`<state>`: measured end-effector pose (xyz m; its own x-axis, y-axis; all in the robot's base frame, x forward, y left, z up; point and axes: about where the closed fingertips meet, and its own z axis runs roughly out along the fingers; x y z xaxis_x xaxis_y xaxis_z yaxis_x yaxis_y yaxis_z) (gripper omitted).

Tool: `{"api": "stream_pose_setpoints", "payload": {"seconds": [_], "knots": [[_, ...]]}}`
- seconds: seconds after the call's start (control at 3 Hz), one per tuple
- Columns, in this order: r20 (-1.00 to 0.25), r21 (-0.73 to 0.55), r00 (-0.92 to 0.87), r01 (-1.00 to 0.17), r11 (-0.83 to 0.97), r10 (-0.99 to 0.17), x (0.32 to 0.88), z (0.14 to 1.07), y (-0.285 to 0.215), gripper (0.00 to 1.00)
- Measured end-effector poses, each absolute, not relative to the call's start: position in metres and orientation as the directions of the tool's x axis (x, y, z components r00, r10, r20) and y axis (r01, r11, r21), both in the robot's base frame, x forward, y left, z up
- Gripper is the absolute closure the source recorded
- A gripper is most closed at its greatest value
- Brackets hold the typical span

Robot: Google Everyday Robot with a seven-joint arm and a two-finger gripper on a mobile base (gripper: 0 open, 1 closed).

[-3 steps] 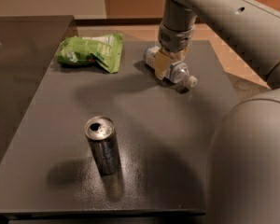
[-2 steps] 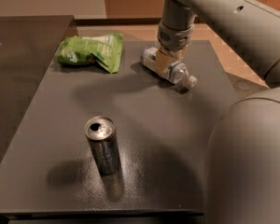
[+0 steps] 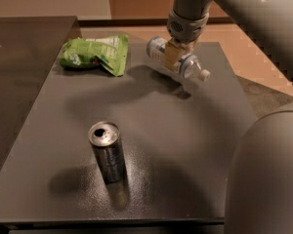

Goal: Pick blue plastic bottle

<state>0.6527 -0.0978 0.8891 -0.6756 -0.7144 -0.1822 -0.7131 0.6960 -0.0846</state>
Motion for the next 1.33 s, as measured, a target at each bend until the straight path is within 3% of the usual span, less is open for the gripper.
{"api": "stream_pose_setpoints", "payload": {"seconds": [1.33], "knots": [[-0.317,-0.203,-0.471,-0.814,0.544,-0.823,0.614,1.007,-0.093,1.0]]}}
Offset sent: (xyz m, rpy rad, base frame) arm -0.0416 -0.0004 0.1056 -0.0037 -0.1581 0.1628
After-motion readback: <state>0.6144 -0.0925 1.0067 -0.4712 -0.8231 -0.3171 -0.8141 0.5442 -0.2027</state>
